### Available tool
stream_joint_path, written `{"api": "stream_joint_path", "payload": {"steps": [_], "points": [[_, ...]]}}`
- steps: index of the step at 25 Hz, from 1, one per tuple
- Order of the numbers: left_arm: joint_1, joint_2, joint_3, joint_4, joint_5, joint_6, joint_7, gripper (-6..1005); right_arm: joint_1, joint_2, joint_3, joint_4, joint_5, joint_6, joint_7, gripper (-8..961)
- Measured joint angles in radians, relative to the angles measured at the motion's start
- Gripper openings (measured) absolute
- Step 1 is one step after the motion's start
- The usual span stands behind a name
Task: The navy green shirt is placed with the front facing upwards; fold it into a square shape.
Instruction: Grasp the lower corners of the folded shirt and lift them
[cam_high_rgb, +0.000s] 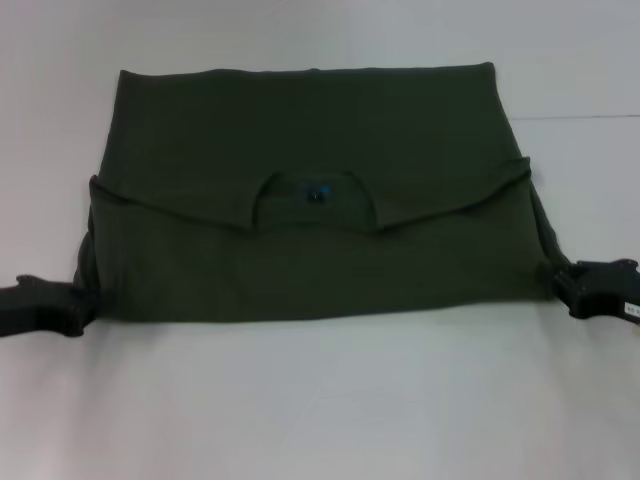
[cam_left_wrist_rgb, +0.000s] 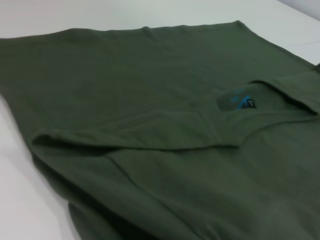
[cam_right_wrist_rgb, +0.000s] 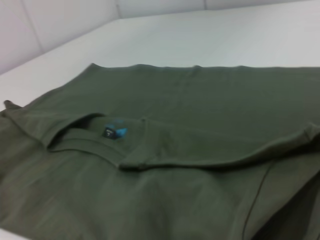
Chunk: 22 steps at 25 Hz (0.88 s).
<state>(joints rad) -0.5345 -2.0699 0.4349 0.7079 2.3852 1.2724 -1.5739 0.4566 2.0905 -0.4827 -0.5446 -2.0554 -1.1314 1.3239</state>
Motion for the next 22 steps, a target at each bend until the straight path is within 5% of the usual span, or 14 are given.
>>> {"api": "stream_joint_path", "payload": {"steps": [5, 11, 22], "points": [[0.044, -0.003, -0.041, 0.031, -0.001, 0.119, 0.113, 42, -0.057, 0.001, 0.01, -0.013, 0.019, -0.082, -0.082, 43], [0.125, -0.014, -0.2, 0.074, -0.001, 0.313, 0.331, 42, -0.187, 0.002, 0.082, -0.019, 0.076, -0.232, -0.233, 44], [0.263, -0.03, -0.242, 0.141, 0.021, 0.63, 0.562, 43, -0.38, 0.003, 0.147, -0.012, 0.075, -0.457, -0.394, 46]]}}
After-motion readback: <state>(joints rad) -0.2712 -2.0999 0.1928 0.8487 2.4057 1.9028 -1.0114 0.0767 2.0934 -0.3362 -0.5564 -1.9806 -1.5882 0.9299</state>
